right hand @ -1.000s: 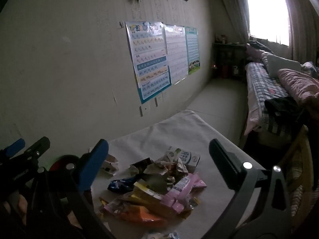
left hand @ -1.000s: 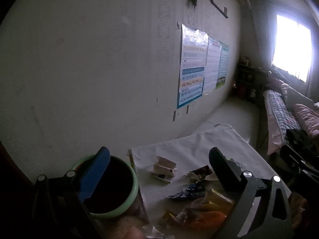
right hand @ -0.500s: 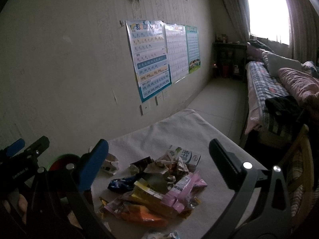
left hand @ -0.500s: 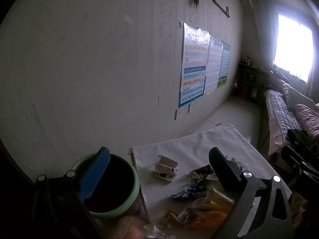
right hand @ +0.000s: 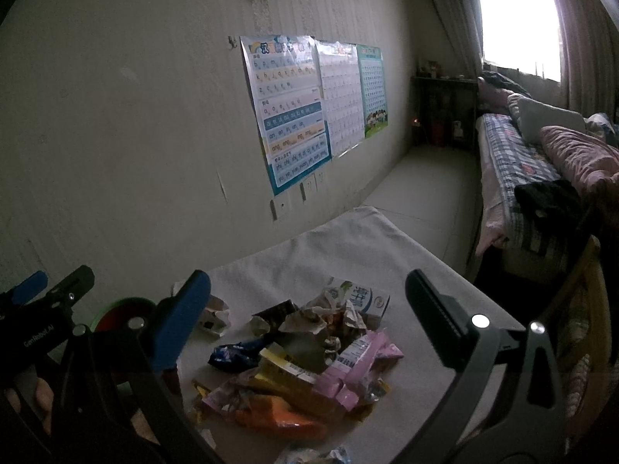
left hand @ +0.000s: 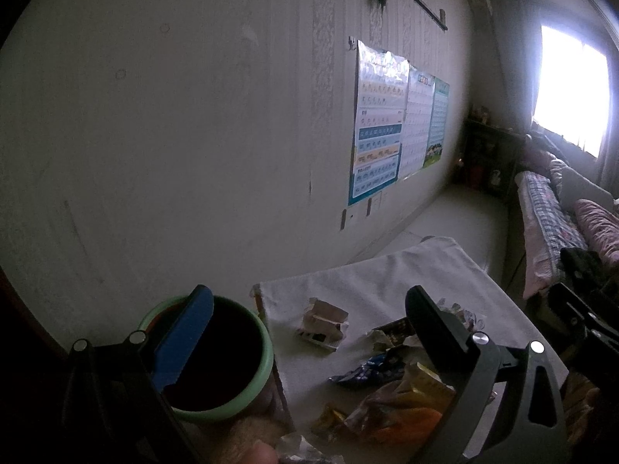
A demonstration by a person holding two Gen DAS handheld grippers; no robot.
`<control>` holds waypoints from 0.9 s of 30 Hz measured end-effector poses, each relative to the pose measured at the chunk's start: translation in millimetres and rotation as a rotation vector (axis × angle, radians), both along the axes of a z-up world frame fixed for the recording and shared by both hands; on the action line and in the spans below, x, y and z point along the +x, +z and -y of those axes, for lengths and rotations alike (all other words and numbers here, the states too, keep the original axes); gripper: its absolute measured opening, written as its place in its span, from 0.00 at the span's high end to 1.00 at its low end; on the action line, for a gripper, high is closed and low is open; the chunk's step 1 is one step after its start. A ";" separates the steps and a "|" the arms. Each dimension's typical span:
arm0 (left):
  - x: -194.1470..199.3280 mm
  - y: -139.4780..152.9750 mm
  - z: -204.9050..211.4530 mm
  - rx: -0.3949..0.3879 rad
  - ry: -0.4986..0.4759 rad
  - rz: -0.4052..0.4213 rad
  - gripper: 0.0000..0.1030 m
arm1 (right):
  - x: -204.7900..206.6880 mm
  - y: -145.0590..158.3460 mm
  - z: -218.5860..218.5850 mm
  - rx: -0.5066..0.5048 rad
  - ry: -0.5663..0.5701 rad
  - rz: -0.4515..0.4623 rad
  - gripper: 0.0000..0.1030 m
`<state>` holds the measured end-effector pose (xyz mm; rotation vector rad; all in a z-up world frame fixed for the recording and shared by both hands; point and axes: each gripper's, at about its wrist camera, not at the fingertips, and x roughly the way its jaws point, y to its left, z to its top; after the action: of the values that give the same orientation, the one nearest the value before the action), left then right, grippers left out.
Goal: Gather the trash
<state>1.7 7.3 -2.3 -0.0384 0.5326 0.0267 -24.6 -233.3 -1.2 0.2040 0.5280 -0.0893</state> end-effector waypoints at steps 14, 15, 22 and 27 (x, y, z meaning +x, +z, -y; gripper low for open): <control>1.5 -1.0 -3.3 -0.006 -0.010 -0.007 0.08 | 0.2 -1.7 1.2 0.003 0.002 -0.014 0.03; 0.6 -2.3 -4.8 0.008 -0.013 -0.009 0.08 | 0.0 -3.1 1.9 0.003 0.007 -0.021 0.03; -3.5 -50.2 -21.9 0.104 -0.111 -0.153 0.08 | -11.3 -47.4 13.6 -0.052 0.016 -0.165 0.03; -1.5 -116.1 -32.8 0.051 -0.174 -0.391 0.19 | -22.8 -87.2 29.1 -0.036 -0.002 -0.294 0.03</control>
<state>0.2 40.1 -118.3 0.0648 0.9243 -0.1241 -47.4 -262.4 -88.4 0.1566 0.8185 -0.1317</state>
